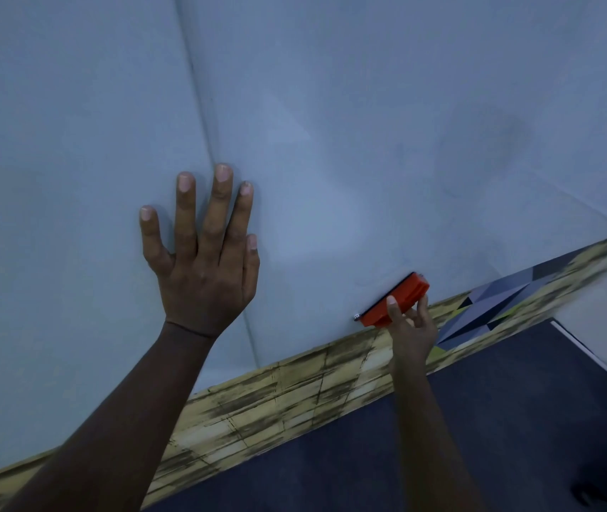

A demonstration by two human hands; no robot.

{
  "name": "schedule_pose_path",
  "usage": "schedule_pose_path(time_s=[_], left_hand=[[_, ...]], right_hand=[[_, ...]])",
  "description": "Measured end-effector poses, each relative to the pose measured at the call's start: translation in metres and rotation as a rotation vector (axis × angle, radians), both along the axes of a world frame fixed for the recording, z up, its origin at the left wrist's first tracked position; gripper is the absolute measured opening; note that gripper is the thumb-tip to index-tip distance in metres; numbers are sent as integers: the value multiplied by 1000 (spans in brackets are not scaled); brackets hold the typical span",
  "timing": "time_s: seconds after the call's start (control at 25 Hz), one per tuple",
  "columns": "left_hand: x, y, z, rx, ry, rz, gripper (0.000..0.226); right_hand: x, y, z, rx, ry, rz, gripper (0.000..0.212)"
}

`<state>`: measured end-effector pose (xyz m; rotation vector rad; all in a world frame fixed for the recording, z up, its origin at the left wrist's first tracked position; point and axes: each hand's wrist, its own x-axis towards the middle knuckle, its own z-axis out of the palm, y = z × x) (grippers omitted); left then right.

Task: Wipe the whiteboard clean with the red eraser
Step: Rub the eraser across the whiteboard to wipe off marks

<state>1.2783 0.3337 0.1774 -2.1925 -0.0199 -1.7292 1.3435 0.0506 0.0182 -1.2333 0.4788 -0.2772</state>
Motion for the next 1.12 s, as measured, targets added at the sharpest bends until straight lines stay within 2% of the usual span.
schedule_pose_path(time_s=[0.16, 0.28, 0.44, 0.6, 0.68, 0.8, 1.0, 1.12], left_hand=[[2, -1, -4, -10, 0, -19, 69], [3, -6, -7, -42, -5, -29, 68], [11, -40, -32, -211, 30, -48, 73], [19, -64, -47, -354, 55, -74, 78], [18, -65, -52, -352, 91, -94, 82], [12, -66, -65, -338, 153, -77, 86], [9, -92, -69, -434, 243, -19, 85], [10, -124, -66, -516, 247, 5, 75]], right_hand=[[0, 1, 30, -108, -124, -31, 78], [-25, 39, 31, -185, -122, -58, 80], [-54, 77, 24, -306, -184, 69, 79], [-64, 81, 25, -390, -220, 169, 80], [-52, 66, 27, -328, -195, 121, 80], [-32, 36, 34, -86, -125, 44, 79], [-1, -8, 19, 145, -43, 120, 64], [19, -46, 3, 240, 52, 161, 57]])
